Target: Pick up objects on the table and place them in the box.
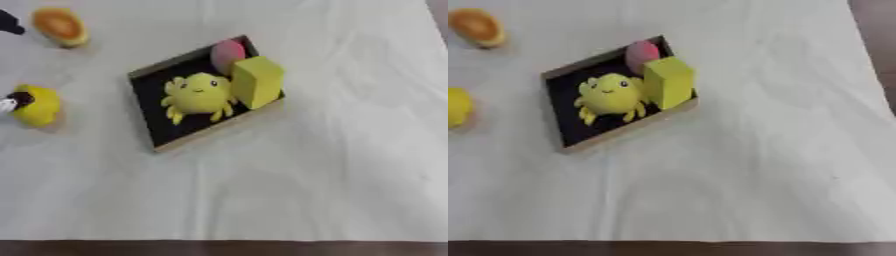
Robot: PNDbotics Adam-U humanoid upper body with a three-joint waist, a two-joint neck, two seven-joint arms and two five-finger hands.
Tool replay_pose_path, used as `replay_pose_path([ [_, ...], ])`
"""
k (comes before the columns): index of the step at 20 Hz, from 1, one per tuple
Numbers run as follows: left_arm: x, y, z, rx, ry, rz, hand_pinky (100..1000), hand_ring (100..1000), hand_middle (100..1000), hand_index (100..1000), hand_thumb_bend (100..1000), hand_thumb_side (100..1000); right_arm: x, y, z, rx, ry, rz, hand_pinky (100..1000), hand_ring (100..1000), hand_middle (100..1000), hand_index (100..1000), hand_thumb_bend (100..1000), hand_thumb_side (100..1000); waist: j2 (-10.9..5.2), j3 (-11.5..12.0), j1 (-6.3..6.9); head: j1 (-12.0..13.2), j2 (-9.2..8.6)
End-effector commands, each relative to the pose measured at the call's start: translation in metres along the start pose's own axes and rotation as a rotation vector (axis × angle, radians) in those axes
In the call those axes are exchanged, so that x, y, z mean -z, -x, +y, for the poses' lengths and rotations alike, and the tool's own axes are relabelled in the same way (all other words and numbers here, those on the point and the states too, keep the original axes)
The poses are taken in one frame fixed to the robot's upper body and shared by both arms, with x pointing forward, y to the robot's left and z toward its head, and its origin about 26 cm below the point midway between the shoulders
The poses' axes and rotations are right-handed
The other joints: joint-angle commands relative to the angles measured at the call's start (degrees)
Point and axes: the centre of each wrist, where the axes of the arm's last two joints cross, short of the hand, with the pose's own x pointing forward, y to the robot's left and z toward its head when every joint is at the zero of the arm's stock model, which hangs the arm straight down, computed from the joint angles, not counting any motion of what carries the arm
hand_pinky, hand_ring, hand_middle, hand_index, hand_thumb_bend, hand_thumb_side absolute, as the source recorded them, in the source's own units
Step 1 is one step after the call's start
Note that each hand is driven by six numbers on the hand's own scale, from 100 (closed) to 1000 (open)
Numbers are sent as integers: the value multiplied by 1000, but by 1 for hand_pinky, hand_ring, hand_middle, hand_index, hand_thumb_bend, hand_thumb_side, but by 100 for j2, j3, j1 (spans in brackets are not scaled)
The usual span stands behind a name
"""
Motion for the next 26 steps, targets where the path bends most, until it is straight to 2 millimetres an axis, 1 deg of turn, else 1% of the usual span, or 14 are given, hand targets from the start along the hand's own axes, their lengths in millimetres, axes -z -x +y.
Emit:
replay_pose_path([
  [1, 2, 8, 4, 70, 59, 28, 935, 919, 843, 862, 475, 100, -3, 2, -12, -41, 23, 11, 821, 843, 742, 873, 186, 476, -85, -6, 85, 26, 18],
  [4, 8, 13, 0, 77, 127, 44, 931, 918, 843, 862, 469, 100, -2, 3, -11, -41, 19, 11, 821, 842, 741, 872, 180, 478, -80, -6, 87, 35, 28],
  [7, 14, 9, 18, 37, 268, 42, 928, 918, 844, 866, 464, 100, -2, 4, -9, -36, 14, 13, 821, 840, 740, 871, 179, 477, -81, 14, 84, 27, 48],
  [9, 16, 5, 23, 9, 315, 30, 924, 916, 845, 869, 456, 100, -1, 4, -8, -34, 12, 11, 821, 839, 739, 872, 178, 477, -76, 13, 81, 28, 55],
  [15, 21, 5, 20, -18, 420, 38, 912, 901, 841, 875, 419, 100, 0, 5, -5, -25, 8, 8, 820, 836, 736, 871, 173, 478, -51, 2, 86, 41, 68],
  [22, 21, 4, 19, 29, 429, 74, 915, 899, 841, 876, 428, 100, 0, 7, -2, -12, -2, 11, 820, 834, 735, 870, 172, 484, -42, 2, 91, 62, 71],
  [26, 23, 5, 14, 44, 427, 87, 908, 892, 832, 870, 411, 100, 0, 8, 0, -3, -3, 11, 820, 833, 734, 870, 171, 487, -41, -9, 87, 74, 70],
])
